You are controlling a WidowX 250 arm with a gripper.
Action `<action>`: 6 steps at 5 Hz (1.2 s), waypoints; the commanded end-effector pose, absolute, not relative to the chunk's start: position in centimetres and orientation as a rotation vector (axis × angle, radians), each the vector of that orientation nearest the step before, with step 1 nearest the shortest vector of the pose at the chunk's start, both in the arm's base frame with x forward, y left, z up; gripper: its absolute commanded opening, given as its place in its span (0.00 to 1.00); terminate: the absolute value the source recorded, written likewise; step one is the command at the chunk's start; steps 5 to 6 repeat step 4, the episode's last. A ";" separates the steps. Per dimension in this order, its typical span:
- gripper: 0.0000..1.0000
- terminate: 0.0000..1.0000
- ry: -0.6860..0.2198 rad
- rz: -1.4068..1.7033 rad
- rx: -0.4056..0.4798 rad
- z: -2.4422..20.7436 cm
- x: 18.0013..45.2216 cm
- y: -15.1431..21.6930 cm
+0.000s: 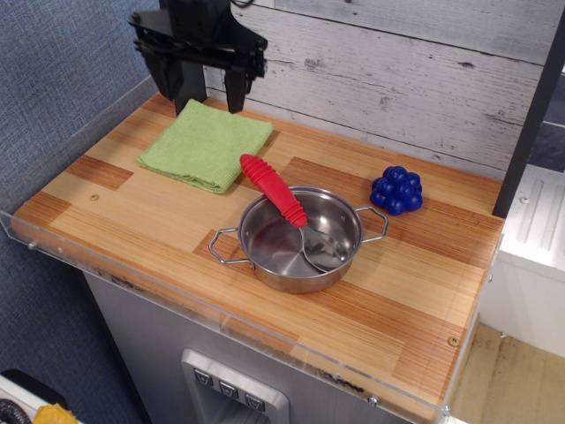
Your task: Place the napkin in the upper left hand corner of the table.
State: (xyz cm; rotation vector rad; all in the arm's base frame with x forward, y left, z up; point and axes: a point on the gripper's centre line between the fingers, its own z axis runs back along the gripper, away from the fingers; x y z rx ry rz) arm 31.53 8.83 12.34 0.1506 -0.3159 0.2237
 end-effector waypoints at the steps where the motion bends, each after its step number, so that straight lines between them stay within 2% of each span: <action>1: 1.00 0.00 -0.427 0.211 0.130 16.6 27.9 6.6; 3: 1.00 0.00 -0.447 0.200 0.099 17.1 27.0 5.4; 4: 1.00 1.00 -0.447 0.200 0.099 17.1 27.0 5.4; 6: 1.00 1.00 -0.447 0.200 0.099 17.1 27.0 5.4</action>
